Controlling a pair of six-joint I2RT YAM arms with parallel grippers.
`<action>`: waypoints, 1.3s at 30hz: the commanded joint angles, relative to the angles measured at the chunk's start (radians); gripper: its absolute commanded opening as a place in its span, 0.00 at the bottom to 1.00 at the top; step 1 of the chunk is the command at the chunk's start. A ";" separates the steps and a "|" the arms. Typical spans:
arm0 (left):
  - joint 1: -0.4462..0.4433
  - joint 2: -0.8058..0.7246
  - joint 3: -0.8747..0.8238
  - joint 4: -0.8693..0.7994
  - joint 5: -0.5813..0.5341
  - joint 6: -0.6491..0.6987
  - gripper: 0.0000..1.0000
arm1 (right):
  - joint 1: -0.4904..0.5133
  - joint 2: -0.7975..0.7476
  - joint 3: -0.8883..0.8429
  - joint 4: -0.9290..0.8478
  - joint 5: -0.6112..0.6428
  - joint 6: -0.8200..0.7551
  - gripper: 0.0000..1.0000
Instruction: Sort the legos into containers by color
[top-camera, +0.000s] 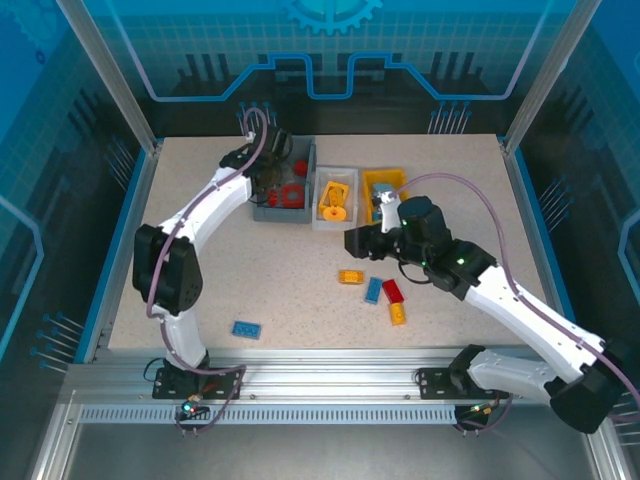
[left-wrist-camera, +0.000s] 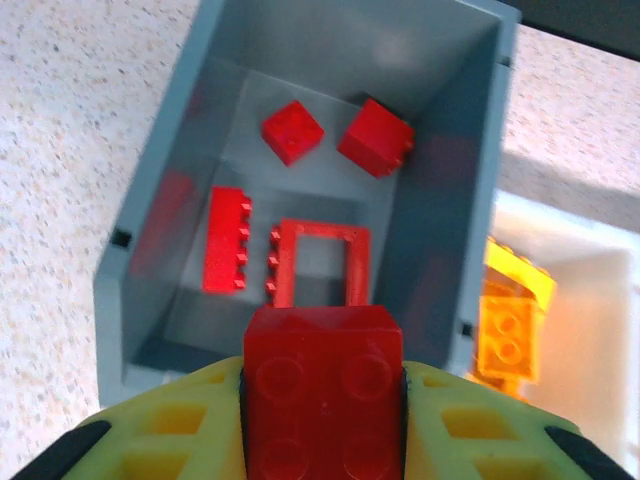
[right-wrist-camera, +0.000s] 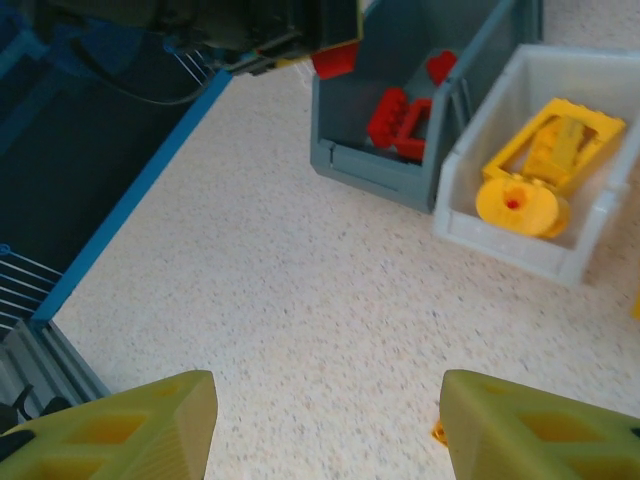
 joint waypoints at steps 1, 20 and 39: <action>0.033 0.103 0.101 0.005 -0.015 0.068 0.27 | 0.020 0.058 0.025 0.188 -0.019 -0.015 0.62; 0.058 0.496 0.501 -0.110 -0.097 0.199 0.34 | 0.136 0.296 0.126 0.353 0.133 -0.055 0.64; 0.050 0.207 0.367 -0.128 -0.024 0.118 0.53 | 0.212 0.295 0.020 0.240 0.169 -0.141 0.64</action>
